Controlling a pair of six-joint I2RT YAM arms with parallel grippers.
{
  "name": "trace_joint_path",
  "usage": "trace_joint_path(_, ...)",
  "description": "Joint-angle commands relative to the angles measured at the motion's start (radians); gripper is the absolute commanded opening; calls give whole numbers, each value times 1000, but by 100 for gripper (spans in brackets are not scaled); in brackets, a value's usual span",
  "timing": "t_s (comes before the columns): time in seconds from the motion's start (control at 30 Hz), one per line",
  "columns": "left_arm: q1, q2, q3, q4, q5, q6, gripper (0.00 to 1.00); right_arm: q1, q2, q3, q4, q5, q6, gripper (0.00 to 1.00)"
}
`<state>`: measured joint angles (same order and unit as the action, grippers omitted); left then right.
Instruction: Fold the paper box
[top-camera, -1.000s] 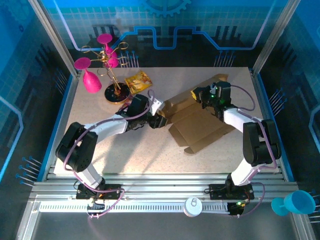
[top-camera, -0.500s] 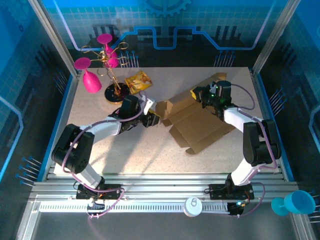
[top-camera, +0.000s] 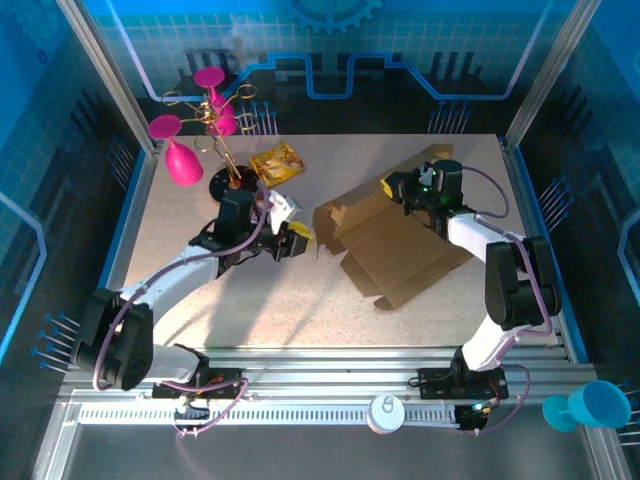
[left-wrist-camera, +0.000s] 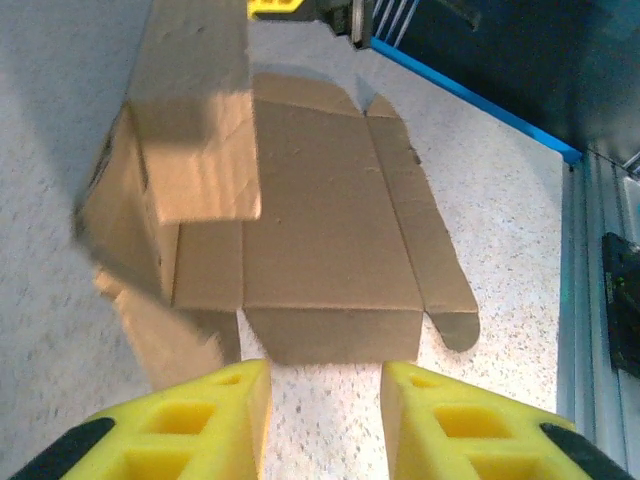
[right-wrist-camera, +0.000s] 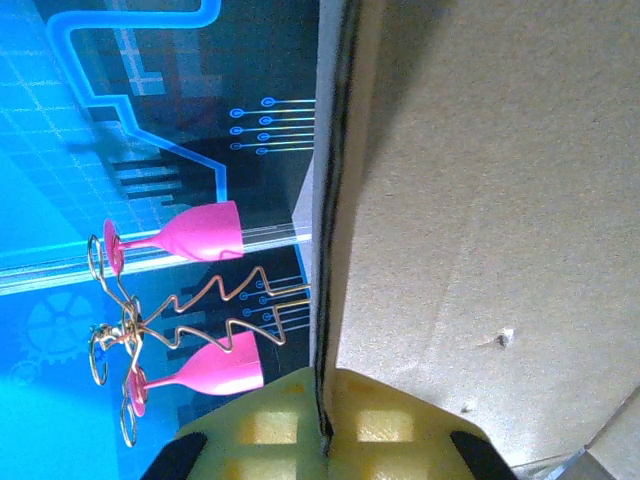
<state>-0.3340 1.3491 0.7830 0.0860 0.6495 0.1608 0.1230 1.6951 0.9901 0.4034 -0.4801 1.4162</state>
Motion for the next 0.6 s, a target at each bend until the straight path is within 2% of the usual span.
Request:
trace_joint_path(0.0, 48, 17, -31, 1, -119, -32, 26, -14, 21, 19, 15, -14, -5, 0)
trace_joint_path(0.13, 49, 111, 9, 34, -230, -10, 23, -13, 18, 14, 16, -18, -10, 0)
trace_joint_path(0.23, 47, 189, 86, 15, -250, 13, 23, -14, 18, 8, 23, -20, -8, 0)
trace_joint_path(0.37, 30, 291, 218, -73, -207, 14, 25, -15, 16, 6, 27, -16, -5, 0)
trace_joint_path(0.57, -24, 348, 253, -45, -149, 27, 30, -14, 33, 10, 59, -19, 12, 0)
